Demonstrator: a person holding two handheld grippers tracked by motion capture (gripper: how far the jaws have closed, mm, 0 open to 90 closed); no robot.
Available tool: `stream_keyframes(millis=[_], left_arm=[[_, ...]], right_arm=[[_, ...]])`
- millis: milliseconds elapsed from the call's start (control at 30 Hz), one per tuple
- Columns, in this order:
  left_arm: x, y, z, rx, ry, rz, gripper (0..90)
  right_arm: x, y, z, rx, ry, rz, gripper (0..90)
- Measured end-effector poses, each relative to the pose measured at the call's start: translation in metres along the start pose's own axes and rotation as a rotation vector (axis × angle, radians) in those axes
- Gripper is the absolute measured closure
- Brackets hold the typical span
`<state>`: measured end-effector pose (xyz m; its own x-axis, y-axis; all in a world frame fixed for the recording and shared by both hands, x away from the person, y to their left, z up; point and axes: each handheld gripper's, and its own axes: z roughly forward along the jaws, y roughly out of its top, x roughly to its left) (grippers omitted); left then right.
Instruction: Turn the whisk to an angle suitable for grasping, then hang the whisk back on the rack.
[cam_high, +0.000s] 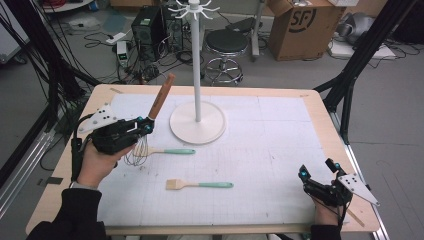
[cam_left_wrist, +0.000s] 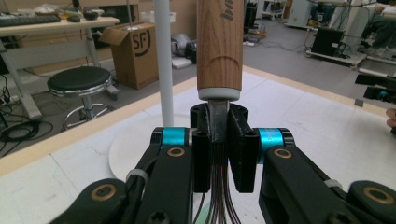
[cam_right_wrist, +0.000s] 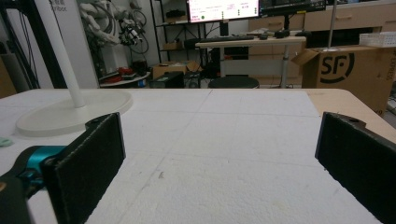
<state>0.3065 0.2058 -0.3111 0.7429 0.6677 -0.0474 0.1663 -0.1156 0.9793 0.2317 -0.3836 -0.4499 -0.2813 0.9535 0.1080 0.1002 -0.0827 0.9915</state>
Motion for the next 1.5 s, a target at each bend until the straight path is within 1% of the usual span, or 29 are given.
stream_keyframes(millis=[100,233,433,500,667,767,833,867,933,1000,1133,1233,1267,1300,1333,1400,1467,1500], left_arm=[[0.003,0.005,-0.002,-0.002,0.005,0.001,80.9],[0.006,0.01,-0.001,-0.001,0.01,0.005,80.9],[0.01,0.023,0.004,-0.022,-0.005,-0.001,80.9],[0.012,0.028,0.006,-0.024,-0.012,-0.002,80.9],[0.016,0.042,0.014,-0.021,-0.023,0.001,80.9],[0.02,0.051,0.018,-0.026,-0.032,0.001,80.9],[0.023,0.056,0.02,-0.036,-0.037,-0.003,80.9],[0.025,0.058,0.021,-0.042,-0.042,-0.012,80.9],[0.03,0.062,0.022,-0.052,-0.042,-0.019,80.9],[0.034,0.065,0.023,-0.064,-0.044,-0.03,80.9],[0.04,0.069,0.023,-0.083,-0.045,-0.041,80.9],[0.044,0.073,0.024,-0.089,-0.053,-0.045,80.9],[0.044,0.074,0.025,-0.092,-0.057,-0.046,80.9],[0.045,0.076,0.026,-0.092,-0.061,-0.045,80.9],[0.045,0.078,0.027,-0.096,-0.064,-0.045,80.9],[0.046,0.081,0.028,-0.111,-0.074,-0.044,80.9],[0.046,0.084,0.031,-0.124,-0.075,-0.048,80.9],[0.047,0.084,0.032,-0.129,-0.08,-0.052,80.9]], right_arm=[[0.0,0.0,0.0,-0.003,0.0,-0.006,0.4],[0.0,0.0,0.0,-0.003,-0.001,0.0,0.4],[0.0,0.0,0.0,-0.003,-0.001,-0.001,0.4],[-0.001,0.0,0.0,-0.004,-0.001,-0.006,0.4],[-0.002,0.0,-0.002,-0.006,-0.004,0.012,0.4],[-0.003,0.0,-0.002,-0.006,-0.007,0.011,0.4],[-0.004,-0.001,-0.001,0.001,-0.006,0.013,0.5],[-0.005,-0.001,0.0,0.001,-0.004,0.002,0.4],[-0.005,-0.002,0.0,0.004,0.0,-0.004,0.5],[-0.005,-0.002,0.001,0.001,0.0,0.005,0.5],[-0.006,-0.001,0.002,-0.003,0.006,0.002,0.4],[-0.005,-0.001,0.002,-0.003,0.013,0.0,0.4],[-0.003,-0.001,0.002,0.002,0.01,0.011,0.4],[-0.004,-0.001,0.003,-0.004,0.01,0.003,0.4],[-0.004,-0.001,0.002,0.002,0.01,0.008,0.5],[-0.003,-0.001,0.002,0.003,0.009,0.014,0.5],[-0.004,-0.001,0.003,-0.005,0.007,0.004,0.4],[-0.003,-0.001,0.002,0.0,0.005,0.016,0.4]])
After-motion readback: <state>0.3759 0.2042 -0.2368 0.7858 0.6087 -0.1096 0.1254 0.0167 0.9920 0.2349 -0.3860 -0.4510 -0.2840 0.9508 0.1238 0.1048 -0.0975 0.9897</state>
